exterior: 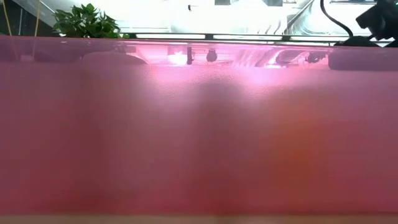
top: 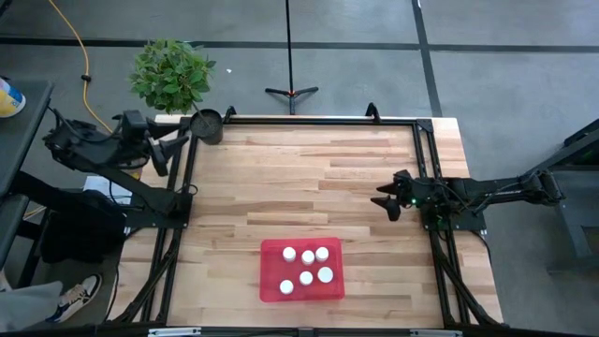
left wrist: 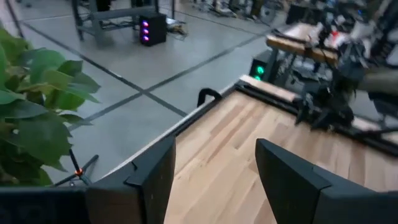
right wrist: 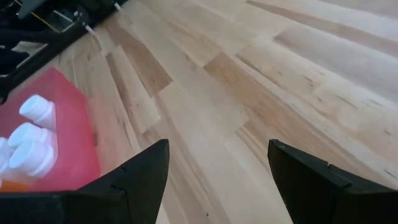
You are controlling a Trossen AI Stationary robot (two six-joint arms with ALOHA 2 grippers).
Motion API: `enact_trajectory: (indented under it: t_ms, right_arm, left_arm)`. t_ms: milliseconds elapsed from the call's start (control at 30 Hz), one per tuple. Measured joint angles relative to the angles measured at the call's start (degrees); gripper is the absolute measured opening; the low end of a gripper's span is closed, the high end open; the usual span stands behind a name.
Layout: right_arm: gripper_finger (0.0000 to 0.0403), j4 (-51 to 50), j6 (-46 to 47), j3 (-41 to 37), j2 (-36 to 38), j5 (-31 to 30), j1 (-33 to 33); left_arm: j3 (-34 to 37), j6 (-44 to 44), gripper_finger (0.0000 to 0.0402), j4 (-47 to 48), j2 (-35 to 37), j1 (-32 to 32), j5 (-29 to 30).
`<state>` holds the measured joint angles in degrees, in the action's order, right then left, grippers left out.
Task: Pick and place pill bottles into a basket
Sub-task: Return to Home Position
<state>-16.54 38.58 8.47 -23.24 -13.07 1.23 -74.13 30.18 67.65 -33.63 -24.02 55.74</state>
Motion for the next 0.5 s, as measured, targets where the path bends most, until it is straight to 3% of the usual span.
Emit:
enact_trajectory:
  t_ms: [233,500]
  right_arm:
    - [0.0264,0.5,0.0,0.0,0.0,-0.1,0.0]
    - [0.0264,0.8,0.0,0.0,0.0,0.9,0.0]
  left_arm:
    - [1.9,-4.8,0.0255,1.5,3.6,0.0,-4.2]
    - [10.4,-5.3,0.0255,-1.8,16.1,0.0,-8.2]
